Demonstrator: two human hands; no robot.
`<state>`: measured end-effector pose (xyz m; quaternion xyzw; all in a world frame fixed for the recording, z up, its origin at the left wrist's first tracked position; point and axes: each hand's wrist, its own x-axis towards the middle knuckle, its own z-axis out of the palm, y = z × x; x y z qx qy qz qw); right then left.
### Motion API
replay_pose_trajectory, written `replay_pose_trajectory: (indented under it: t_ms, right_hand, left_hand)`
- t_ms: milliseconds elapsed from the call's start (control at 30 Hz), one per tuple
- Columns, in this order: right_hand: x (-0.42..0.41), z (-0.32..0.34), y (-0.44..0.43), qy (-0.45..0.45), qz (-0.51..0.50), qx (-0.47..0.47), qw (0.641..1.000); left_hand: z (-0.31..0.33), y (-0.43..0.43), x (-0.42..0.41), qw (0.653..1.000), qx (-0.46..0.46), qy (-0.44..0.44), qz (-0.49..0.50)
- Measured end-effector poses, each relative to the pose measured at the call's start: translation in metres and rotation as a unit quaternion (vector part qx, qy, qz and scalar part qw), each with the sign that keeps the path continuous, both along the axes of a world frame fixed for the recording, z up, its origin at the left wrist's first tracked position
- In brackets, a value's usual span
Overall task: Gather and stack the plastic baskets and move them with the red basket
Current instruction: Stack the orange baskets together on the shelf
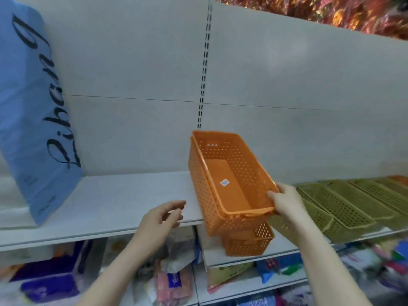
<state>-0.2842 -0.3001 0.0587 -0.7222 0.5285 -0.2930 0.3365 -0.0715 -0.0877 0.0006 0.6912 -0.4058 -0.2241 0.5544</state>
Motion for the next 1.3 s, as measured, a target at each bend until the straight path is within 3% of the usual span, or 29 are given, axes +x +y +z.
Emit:
replay_pose_trajectory:
  t_ms: [233,433,700,833,1000,1133,1300]
  right_hand:
    - [-0.084,-0.03,-0.067,-0.022,-0.087,0.006,0.996]
    - [-0.114,-0.076,-0.134,-0.034,-0.041,0.135,0.989]
    - [-0.065,-0.101,-0.183,0.003,0.082,0.149,0.986]
    - [-0.052,-0.121,-0.191,0.117,0.167,0.136,0.969]
    - [-0.054,-0.155,-0.201,0.244,0.199,0.136,0.939]
    - [-0.061,-0.156,-0.18,0.24,0.219,0.149,0.934]
    - [-0.066,-0.167,-0.18,0.237,0.218,0.143,0.936]
  left_hand:
    - [-0.067,-0.09,-0.085,0.984,0.128,-0.112,-0.056]
    - [-0.139,-0.169,-0.103,0.962,0.262,-0.02,0.073]
    - [-0.166,-0.197,-0.114,0.958,0.219,0.059,0.174]
    - [-0.172,-0.189,-0.139,0.948,0.162,0.196,0.194]
    - [-0.139,-0.196,-0.152,0.941,0.118,0.275,0.16]
    - [-0.107,-0.217,-0.147,0.952,0.137,0.247,0.12]
    - [-0.114,-0.229,-0.131,0.955,0.216,0.163,0.124]
